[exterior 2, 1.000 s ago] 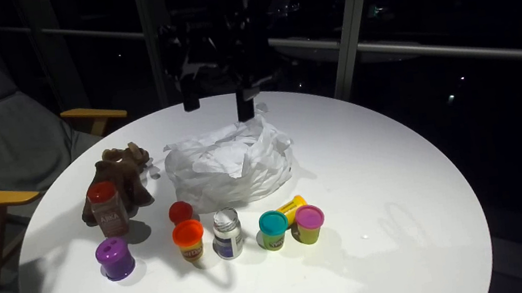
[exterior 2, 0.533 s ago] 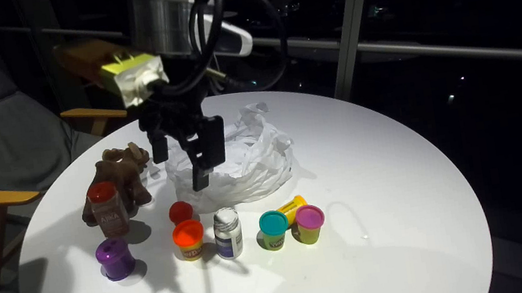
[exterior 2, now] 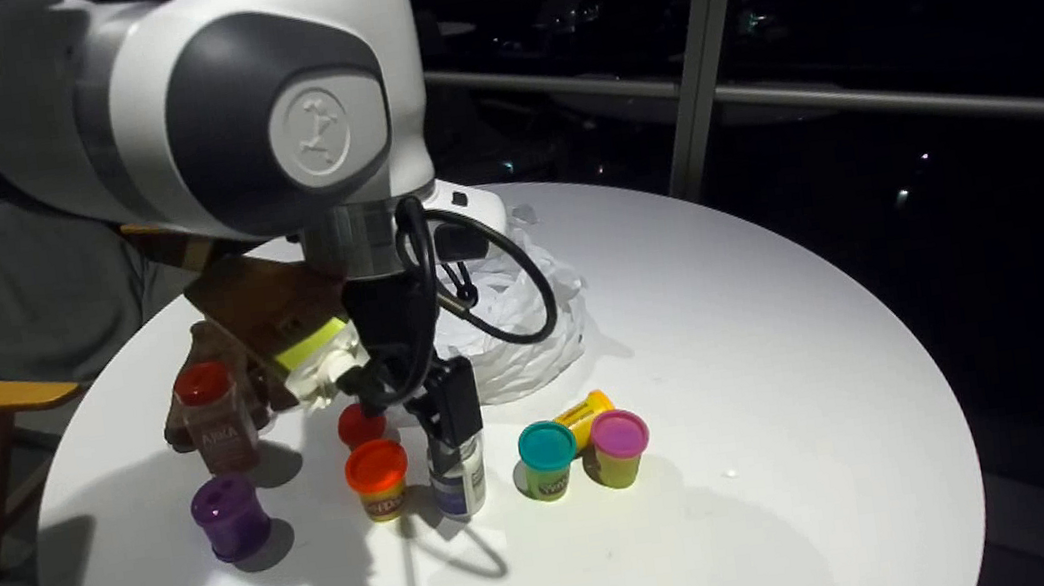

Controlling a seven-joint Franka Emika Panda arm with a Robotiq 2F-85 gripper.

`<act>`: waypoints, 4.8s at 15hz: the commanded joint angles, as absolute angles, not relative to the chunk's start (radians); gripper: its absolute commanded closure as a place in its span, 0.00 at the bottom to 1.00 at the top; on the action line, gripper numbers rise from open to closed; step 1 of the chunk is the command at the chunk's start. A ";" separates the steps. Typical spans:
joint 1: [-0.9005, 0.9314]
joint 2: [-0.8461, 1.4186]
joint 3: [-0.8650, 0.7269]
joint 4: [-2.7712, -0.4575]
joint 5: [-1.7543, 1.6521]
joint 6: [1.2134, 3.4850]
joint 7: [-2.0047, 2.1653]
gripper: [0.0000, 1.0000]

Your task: Pick the objects on the table and put them in the plastic bag

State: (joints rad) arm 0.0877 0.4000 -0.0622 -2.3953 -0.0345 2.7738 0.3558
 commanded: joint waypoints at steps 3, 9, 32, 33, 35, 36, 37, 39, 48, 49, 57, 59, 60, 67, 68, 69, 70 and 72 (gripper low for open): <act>0.252 0.490 -0.236 -2.350 -0.118 2.893 0.498 0.00; 0.313 0.466 -0.283 -2.360 -0.098 2.855 0.520 0.51; 0.345 0.585 -0.138 -1.788 -0.305 2.621 0.843 0.75; 0.361 0.631 -0.162 -1.745 -0.321 2.636 0.873 0.75; 0.385 0.730 -0.207 -1.646 -0.341 2.643 0.919 0.75; 0.392 0.776 -0.225 -1.597 -0.342 2.634 0.930 0.75; 0.391 0.815 -0.229 -1.560 -0.329 2.617 0.926 0.75; 0.374 0.881 -0.215 -1.497 -0.298 2.576 0.891 0.75; 0.336 0.899 -0.201 -1.448 -0.240 2.488 0.864 0.03; 0.334 0.850 -0.203 -1.491 -0.240 2.491 0.862 0.00; 0.265 0.456 -0.188 -1.852 -0.244 2.397 0.792 0.00; 0.213 0.365 -0.167 -1.960 -0.228 2.366 0.740 0.00; 0.195 0.326 -0.169 -2.013 -0.234 2.365 0.723 0.00; 0.082 0.120 -0.090 -2.424 -0.190 2.549 0.380 0.00; 0.079 0.101 -0.073 -2.473 -0.165 2.587 0.354 0.00; 0.079 0.092 -0.051 -2.518 -0.128 2.633 0.326 0.00; 0.080 0.084 -0.028 -2.555 -0.084 2.667 0.297 0.00; 0.088 0.063 0.022 -2.617 0.016 2.712 0.248 0.00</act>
State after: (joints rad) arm 0.0954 0.1405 -0.0452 -2.5005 -0.1035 2.6318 0.3350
